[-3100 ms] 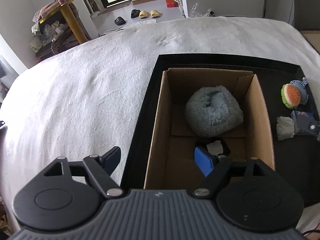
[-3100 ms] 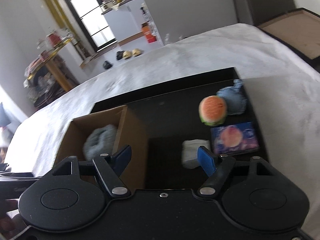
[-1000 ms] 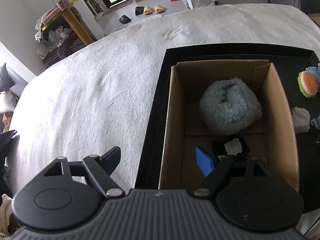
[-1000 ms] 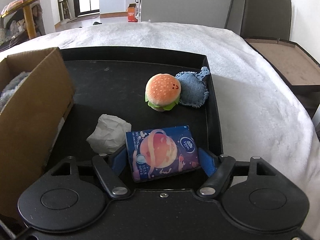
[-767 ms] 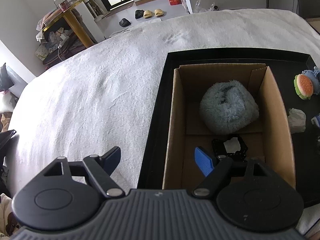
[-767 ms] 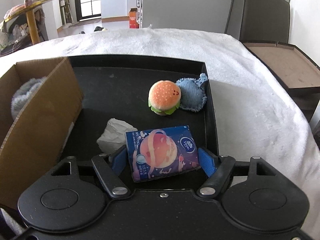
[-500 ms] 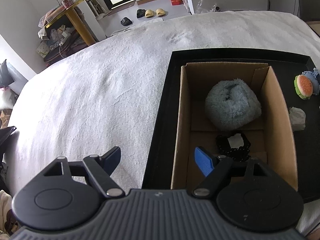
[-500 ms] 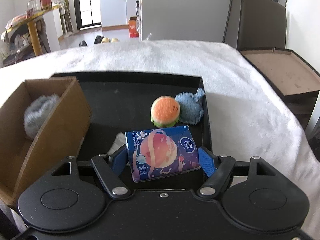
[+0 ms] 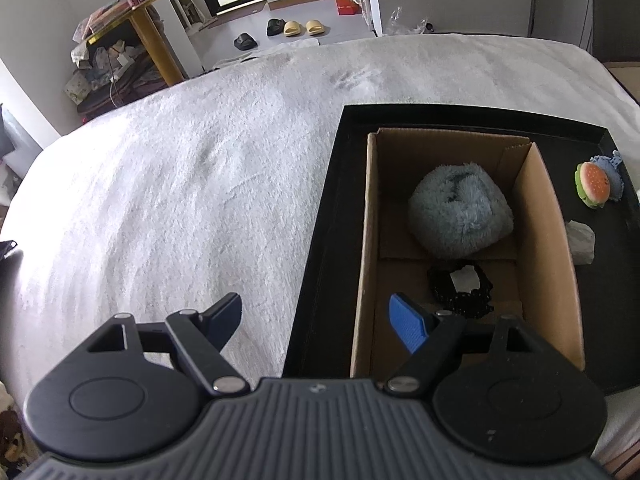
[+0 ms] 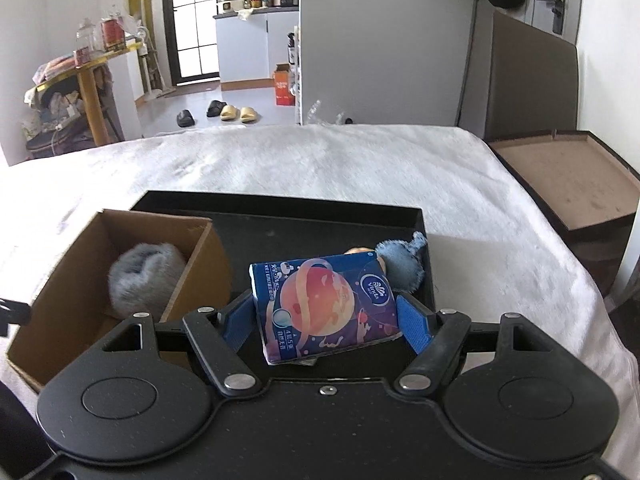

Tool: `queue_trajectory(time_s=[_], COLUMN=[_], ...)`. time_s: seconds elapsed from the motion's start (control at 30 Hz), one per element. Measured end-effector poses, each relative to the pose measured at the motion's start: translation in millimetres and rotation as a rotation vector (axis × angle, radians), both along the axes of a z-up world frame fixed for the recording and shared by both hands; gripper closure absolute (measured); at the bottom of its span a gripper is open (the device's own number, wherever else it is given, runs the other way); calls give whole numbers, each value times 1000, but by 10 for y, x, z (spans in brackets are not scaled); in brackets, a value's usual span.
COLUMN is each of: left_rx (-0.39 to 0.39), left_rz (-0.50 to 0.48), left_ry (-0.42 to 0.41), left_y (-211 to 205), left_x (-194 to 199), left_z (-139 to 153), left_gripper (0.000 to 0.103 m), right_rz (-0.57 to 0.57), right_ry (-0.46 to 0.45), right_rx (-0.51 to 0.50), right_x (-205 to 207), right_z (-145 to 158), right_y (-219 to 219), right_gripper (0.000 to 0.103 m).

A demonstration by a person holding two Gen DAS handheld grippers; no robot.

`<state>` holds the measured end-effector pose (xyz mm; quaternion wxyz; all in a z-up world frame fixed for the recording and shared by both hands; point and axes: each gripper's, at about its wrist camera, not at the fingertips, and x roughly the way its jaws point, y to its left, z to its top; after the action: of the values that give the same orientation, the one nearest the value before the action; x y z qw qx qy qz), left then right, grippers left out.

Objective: Organize soft objects
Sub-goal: 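Carry the purple tissue pack with the right gripper into the box and release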

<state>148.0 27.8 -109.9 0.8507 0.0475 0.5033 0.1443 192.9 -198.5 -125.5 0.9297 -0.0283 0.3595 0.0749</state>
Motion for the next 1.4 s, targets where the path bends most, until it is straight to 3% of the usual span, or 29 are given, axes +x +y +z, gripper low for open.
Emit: queue_trajectory(time_s=[0.67,0.83,1.1,1.4], left_rx=[-156,-218,-356,-442], left_rz=[6,-2,-13,25], left_ry=[-53,-56,-44,-98], left_y=[307,367,452,654], left_x=[-175,-191,-180,-86], left_z=[-155,-244,-414,-472], left_gripper=[27,44,91,91], right_rz=[151,189,222,225], right_ry=[-22,-5,60,108], right_rx=[12,13,35,59], right_x=[-195,-212,-194,-31], right_z=[316,307,179,85], right_y=[734,947,1220,1476], right_gripper=[31,31,31,30])
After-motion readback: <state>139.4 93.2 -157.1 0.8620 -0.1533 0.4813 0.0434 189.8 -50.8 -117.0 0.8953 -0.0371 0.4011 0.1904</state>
